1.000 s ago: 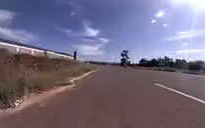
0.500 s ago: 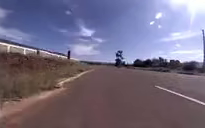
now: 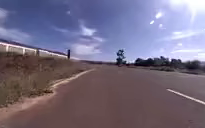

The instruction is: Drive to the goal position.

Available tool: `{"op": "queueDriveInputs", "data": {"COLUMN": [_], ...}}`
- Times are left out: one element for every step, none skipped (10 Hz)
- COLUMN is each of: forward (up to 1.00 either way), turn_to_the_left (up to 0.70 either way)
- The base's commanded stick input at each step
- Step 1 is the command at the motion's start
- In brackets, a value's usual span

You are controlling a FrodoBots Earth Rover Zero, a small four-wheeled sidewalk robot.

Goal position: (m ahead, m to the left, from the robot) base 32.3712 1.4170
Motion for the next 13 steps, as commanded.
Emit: {"op": "queueDriveInputs", "data": {"forward": [1.0,1.0,1.0,1.0,1.0,1.0,1.0,1.0,1.0,1.0,1.0,1.0,1.0], "turn_to_the_left": [0.0,0.0,0.0,0.0,0.0,0.0,0.0,0.0,0.0,-0.28,-0.37,-0.31,-0.18]}}
